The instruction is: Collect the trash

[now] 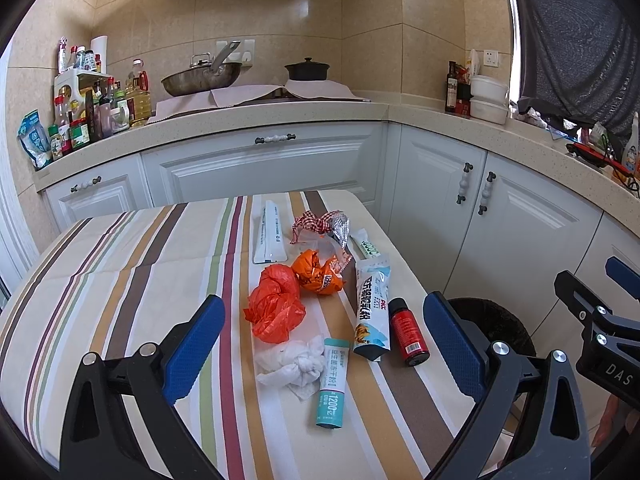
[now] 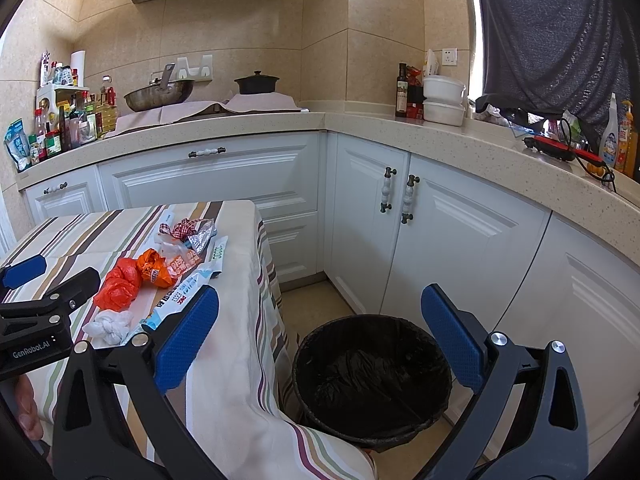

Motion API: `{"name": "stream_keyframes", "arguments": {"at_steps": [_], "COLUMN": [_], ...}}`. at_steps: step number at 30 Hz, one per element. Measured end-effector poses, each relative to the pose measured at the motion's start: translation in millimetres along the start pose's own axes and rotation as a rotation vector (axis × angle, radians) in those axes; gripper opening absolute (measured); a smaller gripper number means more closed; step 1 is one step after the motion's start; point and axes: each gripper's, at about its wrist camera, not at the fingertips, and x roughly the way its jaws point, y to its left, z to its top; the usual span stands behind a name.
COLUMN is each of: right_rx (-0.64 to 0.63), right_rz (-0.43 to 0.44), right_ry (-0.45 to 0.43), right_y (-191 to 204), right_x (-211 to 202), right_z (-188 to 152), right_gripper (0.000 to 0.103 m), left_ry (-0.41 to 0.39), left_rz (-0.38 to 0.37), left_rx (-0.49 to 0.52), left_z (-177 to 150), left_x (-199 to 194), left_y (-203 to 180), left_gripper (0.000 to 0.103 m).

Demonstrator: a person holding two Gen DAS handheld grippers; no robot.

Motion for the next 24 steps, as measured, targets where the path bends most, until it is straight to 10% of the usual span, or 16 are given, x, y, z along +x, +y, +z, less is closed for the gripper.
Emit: {"name": "stream_keyframes", "arguments": {"at_steps": [24], "right_rx": [0.000], "right_rz": [0.001], "right_ry": [-0.001], "right_y": [-0.5], "right_x": [-0.6], "right_z": [0.4], "right_gripper": [0.099], "left_ry": [0.002], "left_rz": [0.000], "left_rx": [-0.001], "left_z": [-1.4], "left_x": [0.2], "left_y": [-0.7], "left_gripper": [0.097]}}
